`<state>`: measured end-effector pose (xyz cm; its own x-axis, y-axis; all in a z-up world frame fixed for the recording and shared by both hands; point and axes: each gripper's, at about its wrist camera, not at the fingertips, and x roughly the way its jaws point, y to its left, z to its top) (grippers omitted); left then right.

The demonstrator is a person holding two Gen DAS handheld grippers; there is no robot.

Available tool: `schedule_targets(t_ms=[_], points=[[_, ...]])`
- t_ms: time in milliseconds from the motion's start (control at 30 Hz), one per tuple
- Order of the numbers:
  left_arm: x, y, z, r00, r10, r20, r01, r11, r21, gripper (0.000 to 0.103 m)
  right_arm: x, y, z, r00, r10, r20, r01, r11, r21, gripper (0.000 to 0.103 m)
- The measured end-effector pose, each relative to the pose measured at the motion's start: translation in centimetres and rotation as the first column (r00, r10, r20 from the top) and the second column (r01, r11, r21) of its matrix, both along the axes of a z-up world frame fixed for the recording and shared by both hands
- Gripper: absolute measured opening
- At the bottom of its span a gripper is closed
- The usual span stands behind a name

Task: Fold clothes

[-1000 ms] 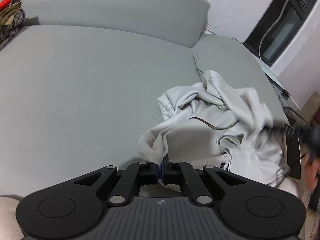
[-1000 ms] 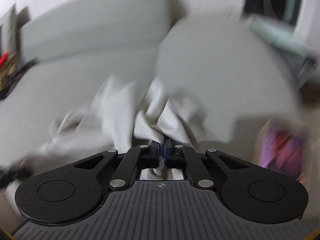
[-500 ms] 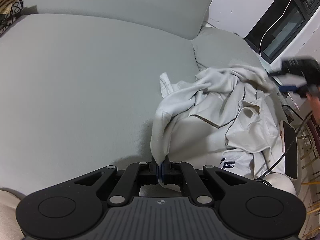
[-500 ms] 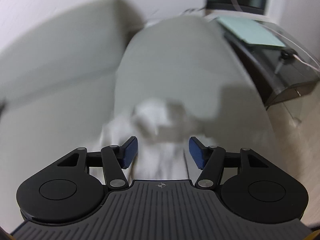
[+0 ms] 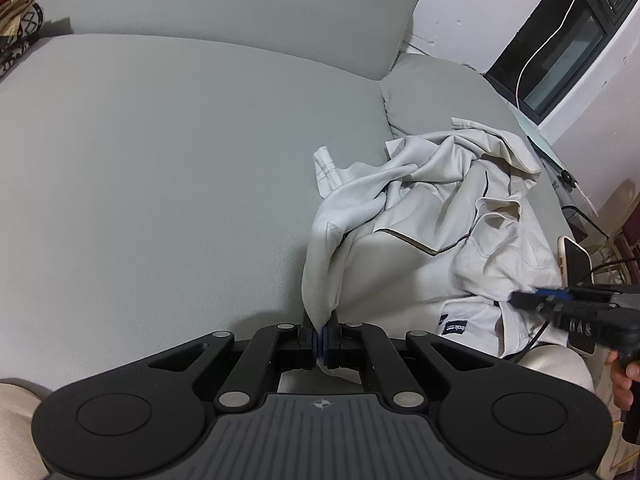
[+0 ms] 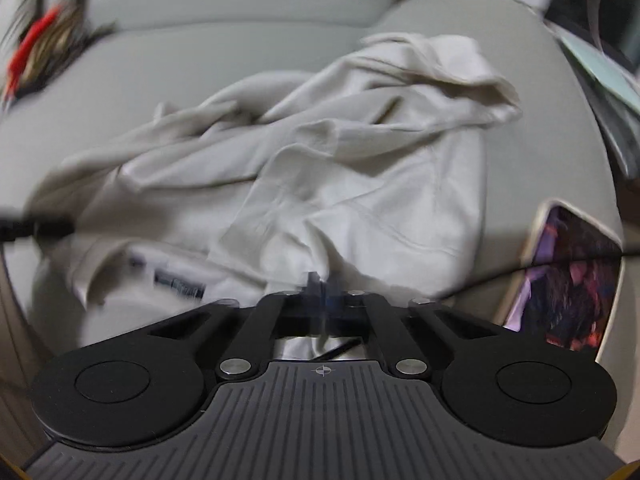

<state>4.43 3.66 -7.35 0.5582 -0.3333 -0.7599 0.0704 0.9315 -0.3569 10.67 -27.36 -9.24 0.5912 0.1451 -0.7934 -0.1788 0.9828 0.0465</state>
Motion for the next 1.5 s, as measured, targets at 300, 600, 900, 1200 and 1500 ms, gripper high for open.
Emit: schedule_targets(t_ms=[300,600,900,1200,1500], points=[[-0.3,-0.6,1.1,0.999,-0.036,-0.020,0.034,0.996,-0.079,0.000,-2.0,-16.4,5.7,0.630,-0.769,0.111,0.701,0.624,0.345,0.009],[-0.6,-1.0,-0.2,0.995,-0.058,-0.084,0.050,0.994,-0.093,0.000,-7.3,-19.8,3.7,0.687,-0.721,-0.088,0.684,0.601,0.414,0.046],[-0.9,-0.7,0.0,0.995,-0.056,-0.081,0.045,0.991,-0.127,0.000,-12.4,-16.9,-2.2,0.790,-0.424,-0.443,0.606,0.430,0.669,0.045],[-0.9,0.4,-0.6,0.994,-0.016,-0.104,-0.002,0.986,-0.166,0.000,-10.7,-14.8,-6.6,0.761,-0.457,-0.461,0.610,0.262,0.747,0.052],[-0.7,2.3,-2.9,0.988,0.061,-0.139,-0.106,0.932,-0.346,0.007,-10.2,-13.5,-7.2,0.756,-0.461,-0.465,0.604,0.216,0.767,0.050]])
